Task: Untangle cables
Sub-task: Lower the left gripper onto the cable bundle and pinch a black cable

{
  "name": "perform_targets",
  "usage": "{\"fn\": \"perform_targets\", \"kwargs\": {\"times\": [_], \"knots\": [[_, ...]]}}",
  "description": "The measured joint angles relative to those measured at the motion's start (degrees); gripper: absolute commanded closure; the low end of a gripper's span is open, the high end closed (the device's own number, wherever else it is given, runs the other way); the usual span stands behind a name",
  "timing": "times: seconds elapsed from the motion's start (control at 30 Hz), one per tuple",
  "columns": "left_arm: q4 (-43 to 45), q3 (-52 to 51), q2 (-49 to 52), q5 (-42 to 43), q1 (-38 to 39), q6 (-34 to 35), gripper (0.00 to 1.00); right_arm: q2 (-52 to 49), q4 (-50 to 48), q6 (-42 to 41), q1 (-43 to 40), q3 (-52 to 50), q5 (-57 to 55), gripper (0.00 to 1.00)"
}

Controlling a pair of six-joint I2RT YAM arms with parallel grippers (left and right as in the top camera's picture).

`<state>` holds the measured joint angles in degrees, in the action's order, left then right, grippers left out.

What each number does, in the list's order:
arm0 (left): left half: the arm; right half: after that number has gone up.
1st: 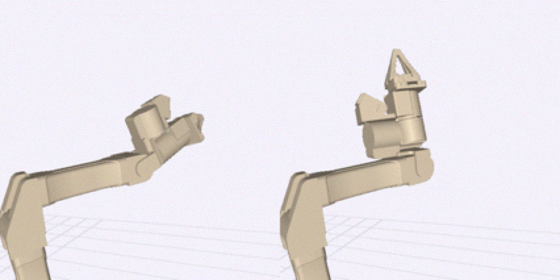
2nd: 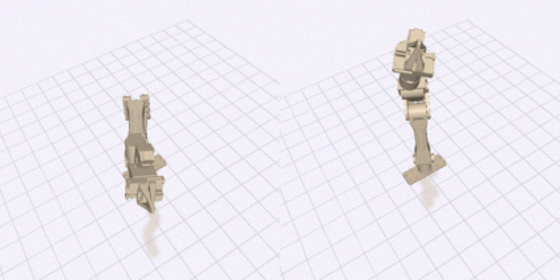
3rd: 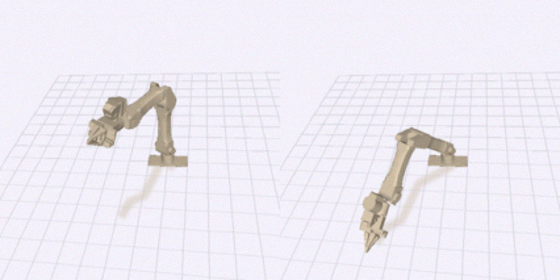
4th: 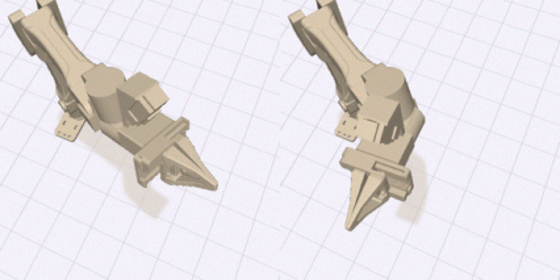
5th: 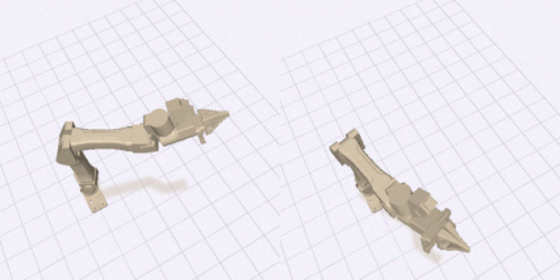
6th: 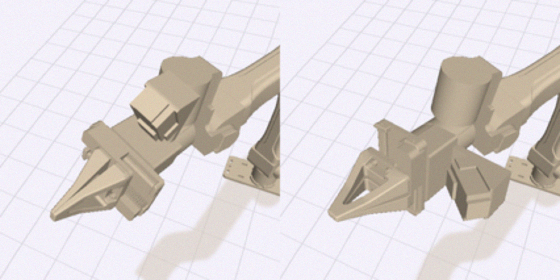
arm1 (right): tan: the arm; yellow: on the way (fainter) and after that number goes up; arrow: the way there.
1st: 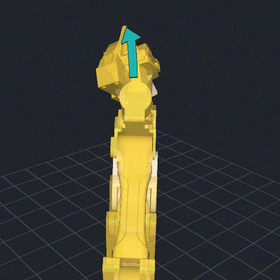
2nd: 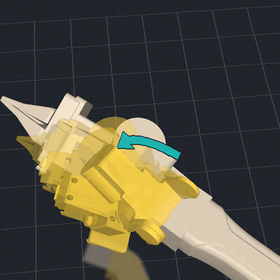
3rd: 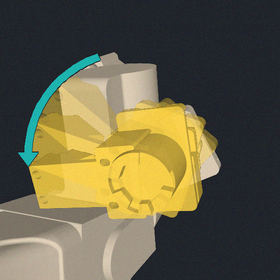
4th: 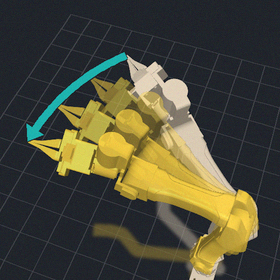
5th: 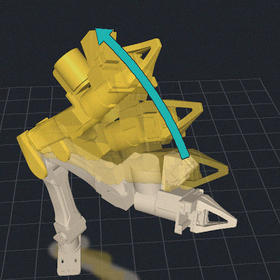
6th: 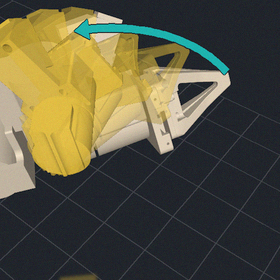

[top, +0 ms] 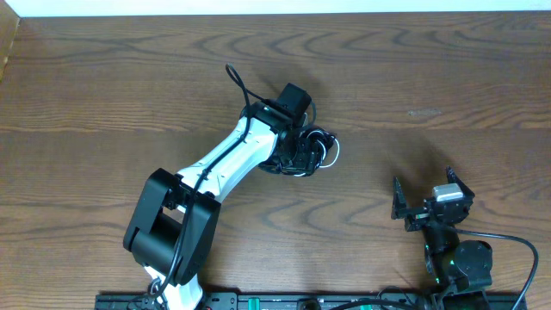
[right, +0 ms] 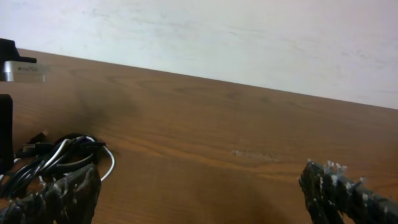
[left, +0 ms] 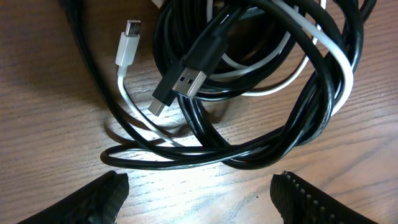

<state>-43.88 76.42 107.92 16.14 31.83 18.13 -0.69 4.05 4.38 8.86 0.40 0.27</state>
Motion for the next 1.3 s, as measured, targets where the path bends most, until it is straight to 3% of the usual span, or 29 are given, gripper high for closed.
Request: {"fn": "perform_targets", "kwargs": {"times": [0.7, 1.3], "knots": [[1.1, 0.0, 0.0, 0.0, 0.0, 0.0, 0.21, 0.0, 0.0, 0.0, 0.0, 0.0, 0.0, 0.01], [1.1, 0.0, 0.0, -0.2, 0.0, -4.5, 0.21, 0.0, 0.0, 0.0, 0.0, 0.0, 0.0, 0.01]]}}
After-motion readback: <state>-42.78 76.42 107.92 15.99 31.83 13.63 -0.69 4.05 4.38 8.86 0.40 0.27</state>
